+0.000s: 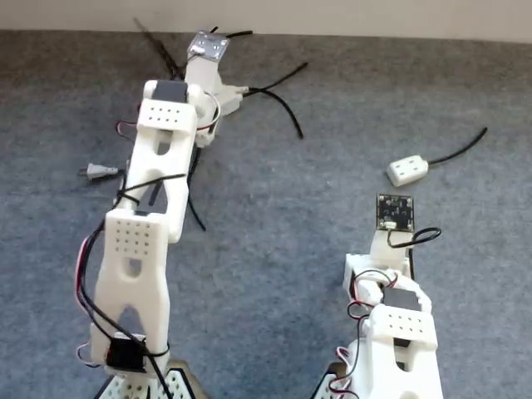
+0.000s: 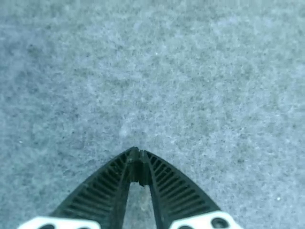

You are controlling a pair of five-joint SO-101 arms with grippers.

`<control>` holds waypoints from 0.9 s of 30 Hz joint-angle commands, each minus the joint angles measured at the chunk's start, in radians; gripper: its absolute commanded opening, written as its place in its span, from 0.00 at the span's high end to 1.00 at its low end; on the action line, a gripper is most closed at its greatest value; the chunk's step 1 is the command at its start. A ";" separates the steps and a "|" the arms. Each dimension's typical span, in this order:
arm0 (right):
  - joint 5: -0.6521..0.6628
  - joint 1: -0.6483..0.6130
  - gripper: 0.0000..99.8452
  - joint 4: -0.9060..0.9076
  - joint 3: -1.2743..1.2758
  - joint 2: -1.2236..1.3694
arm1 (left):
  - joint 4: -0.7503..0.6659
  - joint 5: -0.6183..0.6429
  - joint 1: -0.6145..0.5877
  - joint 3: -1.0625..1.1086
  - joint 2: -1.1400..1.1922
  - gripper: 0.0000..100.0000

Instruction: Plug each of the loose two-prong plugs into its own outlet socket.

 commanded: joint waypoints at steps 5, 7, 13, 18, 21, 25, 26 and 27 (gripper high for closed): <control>-0.009 0.007 0.99 -0.018 -0.008 -0.019 | 0.121 -0.003 -0.015 -0.463 0.311 0.76; -0.009 0.007 0.99 -0.018 -0.008 -0.019 | 0.181 -0.002 -0.016 -0.549 0.321 0.70; -0.009 0.007 0.99 -0.018 -0.012 -0.019 | 0.250 -0.002 -0.019 -0.645 0.222 0.69; -0.009 0.008 0.99 -0.013 -0.018 -0.019 | 0.310 0.000 -0.033 -0.647 0.022 0.69; -0.008 0.012 0.95 -0.010 -0.039 -0.018 | 0.396 0.000 -0.036 -0.645 -0.117 0.69; -0.006 0.067 0.86 0.077 -0.156 -0.015 | 0.471 0.003 -0.070 -0.611 -0.271 0.69; -0.005 0.085 0.86 0.113 -0.205 -0.012 | 0.471 0.006 -0.088 -0.573 -0.306 0.69; -0.003 0.104 0.86 0.153 -0.263 -0.012 | 0.471 0.023 -0.110 -0.526 -0.340 0.69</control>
